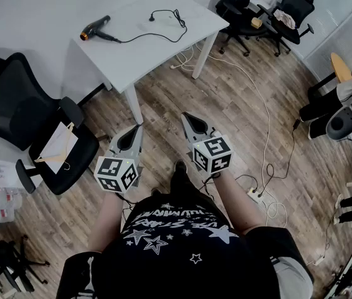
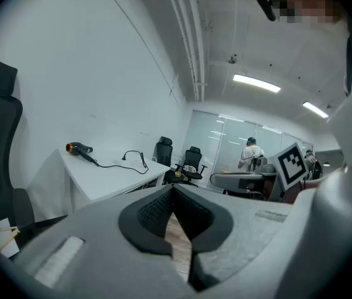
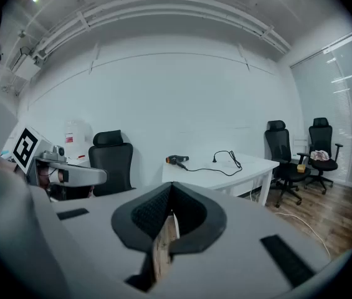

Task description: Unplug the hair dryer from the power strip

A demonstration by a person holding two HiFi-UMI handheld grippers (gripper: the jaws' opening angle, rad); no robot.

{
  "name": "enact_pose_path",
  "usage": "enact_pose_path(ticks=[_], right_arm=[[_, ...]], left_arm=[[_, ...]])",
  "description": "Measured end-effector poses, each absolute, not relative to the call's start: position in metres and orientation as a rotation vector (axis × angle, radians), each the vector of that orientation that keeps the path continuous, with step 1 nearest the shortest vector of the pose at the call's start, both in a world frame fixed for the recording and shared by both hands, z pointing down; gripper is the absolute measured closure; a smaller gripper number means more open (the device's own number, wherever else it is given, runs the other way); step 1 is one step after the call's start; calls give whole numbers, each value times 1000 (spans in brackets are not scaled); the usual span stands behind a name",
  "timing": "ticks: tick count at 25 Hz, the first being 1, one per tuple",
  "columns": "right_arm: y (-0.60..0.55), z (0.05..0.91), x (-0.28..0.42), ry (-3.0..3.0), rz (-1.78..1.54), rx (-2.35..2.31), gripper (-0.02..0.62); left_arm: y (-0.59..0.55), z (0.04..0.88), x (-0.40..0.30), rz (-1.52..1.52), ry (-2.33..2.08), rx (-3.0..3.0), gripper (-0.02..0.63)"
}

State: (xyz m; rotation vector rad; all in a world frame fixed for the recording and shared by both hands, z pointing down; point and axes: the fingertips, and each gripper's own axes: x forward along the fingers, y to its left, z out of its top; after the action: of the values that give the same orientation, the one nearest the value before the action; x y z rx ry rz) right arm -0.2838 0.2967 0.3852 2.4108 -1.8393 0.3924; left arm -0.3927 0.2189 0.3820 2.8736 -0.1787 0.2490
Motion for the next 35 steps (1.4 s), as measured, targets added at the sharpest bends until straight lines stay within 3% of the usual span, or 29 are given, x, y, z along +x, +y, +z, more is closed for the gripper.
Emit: enact_pose_path(ticks=[26, 35], right_arm=[[314, 407, -271, -1691, 519, 2567, 586], [290, 406, -237, -1733, 498, 2532, 586]], left_arm=[[196, 400, -398, 283, -184, 2822, 598], [176, 403, -373, 293, -226, 2814, 598]])
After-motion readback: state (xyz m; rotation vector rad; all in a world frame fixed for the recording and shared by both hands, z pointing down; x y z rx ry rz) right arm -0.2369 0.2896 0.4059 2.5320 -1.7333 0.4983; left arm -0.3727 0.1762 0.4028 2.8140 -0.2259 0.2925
